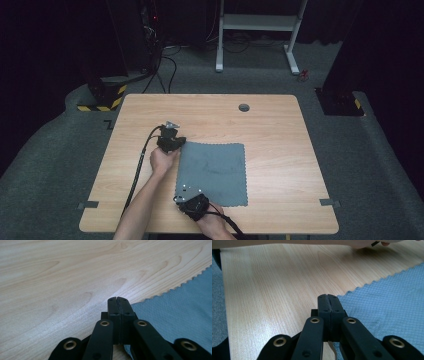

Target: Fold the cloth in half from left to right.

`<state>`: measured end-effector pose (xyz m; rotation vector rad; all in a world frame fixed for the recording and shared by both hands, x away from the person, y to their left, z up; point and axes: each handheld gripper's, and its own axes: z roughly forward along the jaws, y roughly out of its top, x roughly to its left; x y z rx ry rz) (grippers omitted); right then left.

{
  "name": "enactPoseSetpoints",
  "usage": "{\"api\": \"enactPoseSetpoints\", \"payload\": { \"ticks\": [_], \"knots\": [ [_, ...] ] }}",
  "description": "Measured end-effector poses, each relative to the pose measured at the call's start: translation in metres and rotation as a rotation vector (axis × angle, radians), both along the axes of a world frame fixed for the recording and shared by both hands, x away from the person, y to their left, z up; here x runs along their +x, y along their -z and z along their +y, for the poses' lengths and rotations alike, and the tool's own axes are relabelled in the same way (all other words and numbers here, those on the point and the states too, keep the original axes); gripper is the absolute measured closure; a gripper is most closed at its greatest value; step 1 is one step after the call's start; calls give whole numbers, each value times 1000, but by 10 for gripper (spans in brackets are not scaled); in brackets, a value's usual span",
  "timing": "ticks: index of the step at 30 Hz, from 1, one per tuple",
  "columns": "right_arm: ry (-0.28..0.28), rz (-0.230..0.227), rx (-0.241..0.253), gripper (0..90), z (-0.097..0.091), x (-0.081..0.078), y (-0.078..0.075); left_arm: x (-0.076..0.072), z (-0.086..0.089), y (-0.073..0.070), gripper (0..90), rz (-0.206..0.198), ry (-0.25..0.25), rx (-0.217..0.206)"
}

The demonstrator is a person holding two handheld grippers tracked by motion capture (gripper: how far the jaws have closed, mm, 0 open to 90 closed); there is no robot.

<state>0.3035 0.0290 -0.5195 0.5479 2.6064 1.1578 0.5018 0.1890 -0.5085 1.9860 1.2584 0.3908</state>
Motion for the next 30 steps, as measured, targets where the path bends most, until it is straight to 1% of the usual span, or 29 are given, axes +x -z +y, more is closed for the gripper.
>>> {"api": "enactPoseSetpoints", "payload": {
  "ticks": [1,5,8,10,13,15,17,20,21,22,23,26,29,30],
  "knots": [
    [-1,-1,-1,900,0,0,-1,0,1,-2,896,-4,1,-9],
    [-3,9,11,900,0,-1,-3,-1,5,-5,897,0,5,-6],
    [-7,-2,12,900,1,-2,-7,0,9,-5,897,11,3,-5],
    [-14,-12,13,900,2,-3,-9,0,13,-7,897,8,3,-5],
    [-21,-14,21,900,4,-3,-14,-1,17,-11,898,4,-4,-15],
    [-27,-9,33,900,6,-2,-16,-2,22,-14,898,5,-5,-5],
    [-31,0,42,900,7,-2,-19,-3,25,-16,898,6,-9,-6],
    [-41,-5,49,900,10,-3,-23,-5,33,-20,898,4,-17,-1],
    [-47,-15,56,900,11,-4,-25,-6,36,-22,898,1,-21,2],
    [-49,-16,58,900,12,-4,-26,-7,38,-24,898,-2,-24,3],
    [-56,-22,63,900,12,-4,-28,-8,39,-25,898,-4,-26,3],
    [-59,-19,66,900,11,-4,-29,-9,38,-26,898,-4,-31,-5],
    [-60,-22,59,900,9,-3,-28,-7,27,-21,898,0,-19,-11],
    [-54,-16,61,900,7,-3,-27,-7,25,-20,898,3,-15,-10]
  ]
}}
